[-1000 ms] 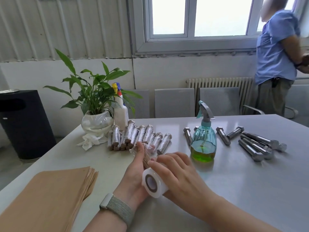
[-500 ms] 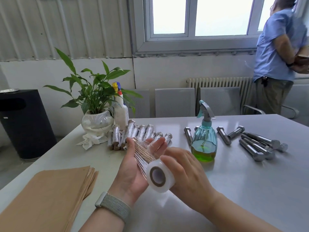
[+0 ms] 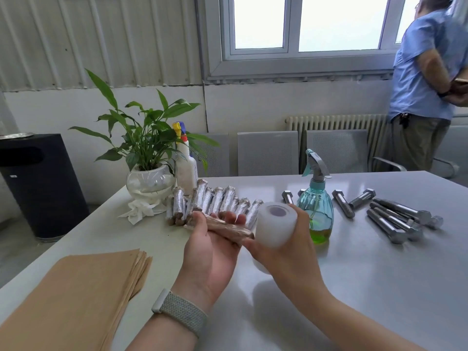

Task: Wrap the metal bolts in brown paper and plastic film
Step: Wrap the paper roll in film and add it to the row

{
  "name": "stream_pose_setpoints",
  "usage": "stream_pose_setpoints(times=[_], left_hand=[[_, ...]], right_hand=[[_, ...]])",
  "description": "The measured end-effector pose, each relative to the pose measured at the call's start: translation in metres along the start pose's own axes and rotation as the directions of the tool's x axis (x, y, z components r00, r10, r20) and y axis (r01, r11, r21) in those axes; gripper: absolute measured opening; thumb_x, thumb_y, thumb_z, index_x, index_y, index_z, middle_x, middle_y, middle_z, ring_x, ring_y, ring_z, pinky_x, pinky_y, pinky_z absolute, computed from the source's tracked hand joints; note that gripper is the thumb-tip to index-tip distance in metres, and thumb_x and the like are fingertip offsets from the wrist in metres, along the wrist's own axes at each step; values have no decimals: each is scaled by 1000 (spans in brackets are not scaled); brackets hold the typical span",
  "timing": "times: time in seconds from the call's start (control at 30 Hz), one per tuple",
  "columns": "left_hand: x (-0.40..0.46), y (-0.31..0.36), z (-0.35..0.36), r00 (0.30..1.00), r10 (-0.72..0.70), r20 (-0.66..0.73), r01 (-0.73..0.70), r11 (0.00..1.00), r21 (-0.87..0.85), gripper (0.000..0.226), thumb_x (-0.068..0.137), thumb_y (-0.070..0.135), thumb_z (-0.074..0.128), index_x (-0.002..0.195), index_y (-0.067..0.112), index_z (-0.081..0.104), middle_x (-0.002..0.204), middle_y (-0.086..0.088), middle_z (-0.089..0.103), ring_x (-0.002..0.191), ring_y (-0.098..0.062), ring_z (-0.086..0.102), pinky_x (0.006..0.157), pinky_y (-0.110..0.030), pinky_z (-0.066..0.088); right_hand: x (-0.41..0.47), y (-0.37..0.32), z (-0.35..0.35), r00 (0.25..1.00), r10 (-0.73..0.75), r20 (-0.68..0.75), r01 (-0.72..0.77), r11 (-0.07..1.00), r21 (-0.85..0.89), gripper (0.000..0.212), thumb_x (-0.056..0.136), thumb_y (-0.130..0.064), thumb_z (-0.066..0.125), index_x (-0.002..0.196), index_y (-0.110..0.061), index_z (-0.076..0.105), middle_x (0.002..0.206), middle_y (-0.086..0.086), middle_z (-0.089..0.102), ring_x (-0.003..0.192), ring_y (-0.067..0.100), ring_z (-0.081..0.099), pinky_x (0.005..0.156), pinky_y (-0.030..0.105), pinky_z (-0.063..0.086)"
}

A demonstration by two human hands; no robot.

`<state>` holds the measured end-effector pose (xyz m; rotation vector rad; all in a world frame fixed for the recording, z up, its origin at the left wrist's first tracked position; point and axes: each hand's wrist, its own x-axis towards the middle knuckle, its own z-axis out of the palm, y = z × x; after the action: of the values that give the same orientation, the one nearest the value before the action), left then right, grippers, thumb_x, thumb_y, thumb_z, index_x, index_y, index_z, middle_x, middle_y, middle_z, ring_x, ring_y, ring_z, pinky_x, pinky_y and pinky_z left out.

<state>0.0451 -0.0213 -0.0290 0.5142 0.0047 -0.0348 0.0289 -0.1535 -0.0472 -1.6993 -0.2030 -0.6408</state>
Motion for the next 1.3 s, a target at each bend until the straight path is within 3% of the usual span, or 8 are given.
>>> stream_pose_setpoints(times=[0.13,0.23,0.33,0.57,0.7,0.87,1.13,1.3], left_hand=[[2,-6,-2,991,113,68,-123,980,157,43,100,51,30,109,12,45,105,-18,72,95,-32,71,85,-43,52],[0,-6,-4,963,233,137,-264,920,290,43,93,49,39,115,12,44,111,-20,71,100,-35,70,83,-43,55],[-1,-8,-9,914,347,211,-406,800,441,37,97,47,39,113,14,46,98,-14,74,94,-30,71,77,-37,57],[-5,-5,-8,791,505,345,-592,493,637,29,88,60,49,96,32,57,60,-1,55,54,-18,57,57,-25,50],[-4,3,-11,836,490,248,-516,548,658,54,84,74,42,97,24,59,53,-1,45,42,-19,42,41,-26,35],[0,4,-14,929,342,144,-341,632,696,74,79,79,36,88,8,54,48,-3,44,37,-19,40,38,-24,37],[-4,-6,-16,968,132,212,-249,447,859,57,75,84,41,70,30,60,57,-3,58,46,-18,53,43,-26,44],[-2,-9,-19,968,144,208,-244,312,918,60,80,80,33,66,32,66,59,7,65,50,-7,58,47,-16,43]], right_hand=[[2,-2,-2,950,300,91,-313,928,201,71,52,-33,95,104,-38,47,100,-12,64,89,3,65,68,28,58],[0,-6,-1,889,407,211,-456,836,307,53,56,-23,93,99,-28,62,89,-2,73,78,9,71,60,26,56],[-2,-10,-3,783,479,396,-614,696,373,30,68,-9,85,93,-15,70,79,9,70,69,18,67,59,32,54],[-9,-18,-9,540,592,598,-840,425,338,38,85,-28,66,116,-6,60,76,14,69,74,33,65,72,38,54],[-12,-22,-8,551,544,633,-817,505,278,57,66,-27,85,112,-2,62,85,16,66,81,34,65,81,44,55],[-6,-21,-14,590,549,592,-764,617,190,37,72,-27,81,98,-8,64,77,10,69,72,26,65,71,38,54],[15,-10,-33,487,647,586,-847,514,136,46,82,-42,67,113,-8,61,86,16,70,74,28,69,69,34,56],[20,-3,-37,546,634,549,-797,594,106,30,84,-41,69,94,-13,68,71,8,72,61,21,68,59,27,54]])
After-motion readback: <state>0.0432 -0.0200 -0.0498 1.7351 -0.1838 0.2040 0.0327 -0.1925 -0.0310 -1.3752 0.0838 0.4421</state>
